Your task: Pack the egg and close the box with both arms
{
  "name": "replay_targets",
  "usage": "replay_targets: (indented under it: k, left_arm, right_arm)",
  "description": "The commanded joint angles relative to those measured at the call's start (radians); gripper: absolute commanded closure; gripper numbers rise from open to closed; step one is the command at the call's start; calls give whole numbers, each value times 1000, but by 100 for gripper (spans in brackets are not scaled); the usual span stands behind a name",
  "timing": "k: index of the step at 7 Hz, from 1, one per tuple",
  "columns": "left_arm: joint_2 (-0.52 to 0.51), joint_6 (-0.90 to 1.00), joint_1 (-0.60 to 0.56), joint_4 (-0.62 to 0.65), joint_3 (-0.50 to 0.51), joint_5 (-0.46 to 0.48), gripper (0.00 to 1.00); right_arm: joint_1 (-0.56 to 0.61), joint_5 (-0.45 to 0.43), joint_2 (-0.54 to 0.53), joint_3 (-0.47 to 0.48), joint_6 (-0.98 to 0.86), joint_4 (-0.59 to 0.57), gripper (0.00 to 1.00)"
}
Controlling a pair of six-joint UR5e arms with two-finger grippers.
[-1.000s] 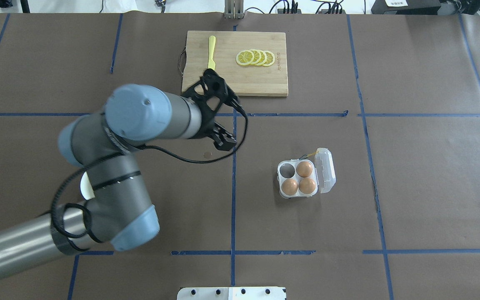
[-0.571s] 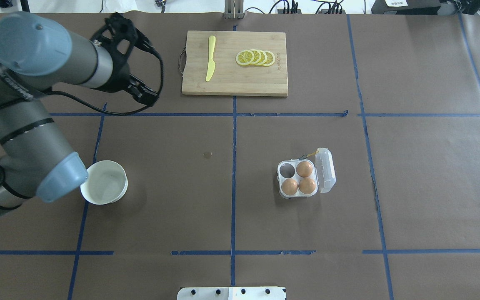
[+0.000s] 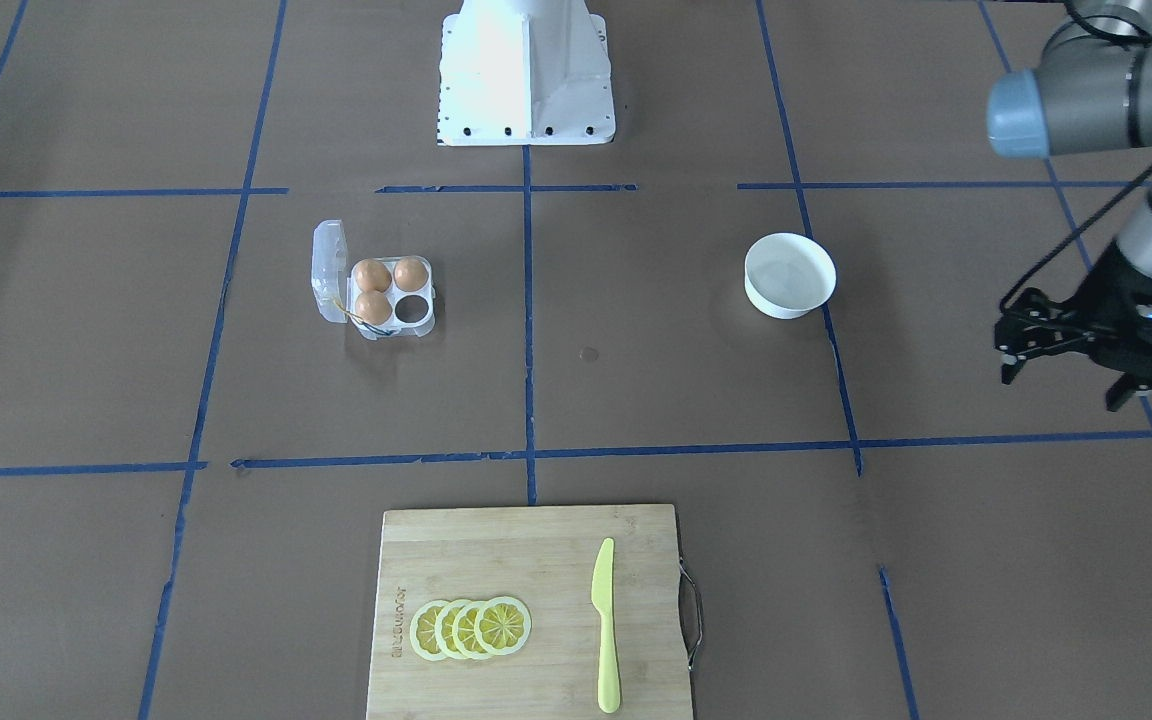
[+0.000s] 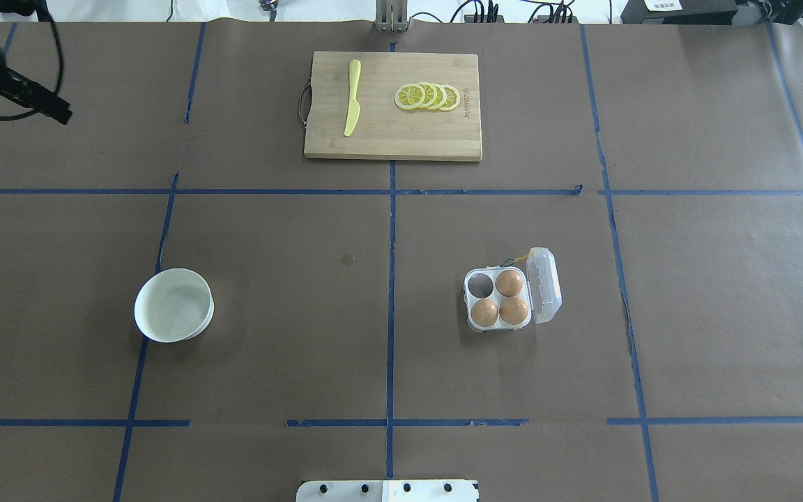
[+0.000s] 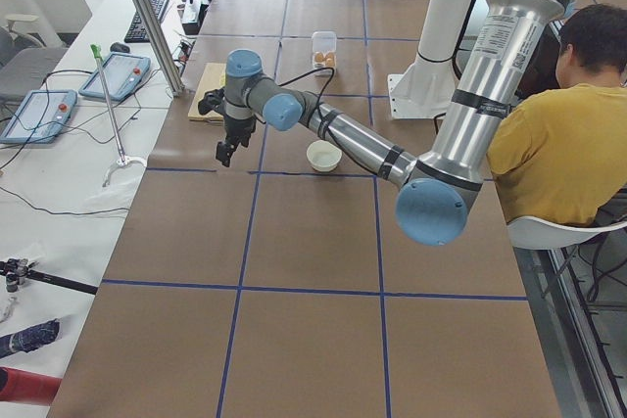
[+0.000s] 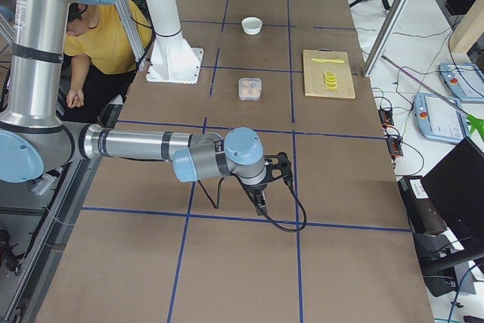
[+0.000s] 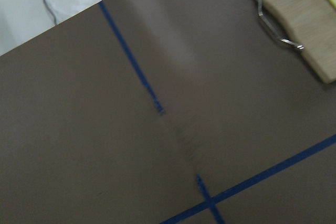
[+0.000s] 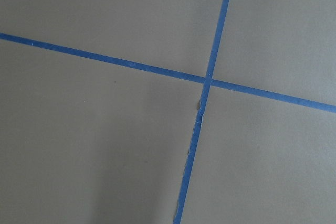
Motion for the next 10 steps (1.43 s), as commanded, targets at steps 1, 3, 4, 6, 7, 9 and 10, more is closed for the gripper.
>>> replay_targets:
  k: [1, 3, 4, 6, 7, 9, 10]
  left_arm:
    - [55, 162, -136, 93, 99, -52, 0]
    - [175, 294, -292, 68, 111, -116, 0]
    - [260, 385, -362, 59, 111, -185, 0]
    - [282, 384, -391, 45, 113, -237, 0]
    - [287, 381, -389, 45, 105, -243, 0]
    - [286, 378, -389, 43, 102, -243, 0]
    - [284, 378, -389, 43, 100, -243, 0]
  right_arm:
    - [0, 1, 2, 1, 1, 0, 0]
    - [-1, 3, 3, 10, 3, 2, 0]
    - [-1, 7, 5, 24, 3, 5, 0]
    - [-26, 85, 9, 35, 56, 6, 2]
    - [-81, 90, 9, 96, 186, 18, 4]
    - [-235, 86, 5, 119, 597, 189, 52]
    - [-315, 83, 5, 119, 806, 313, 87]
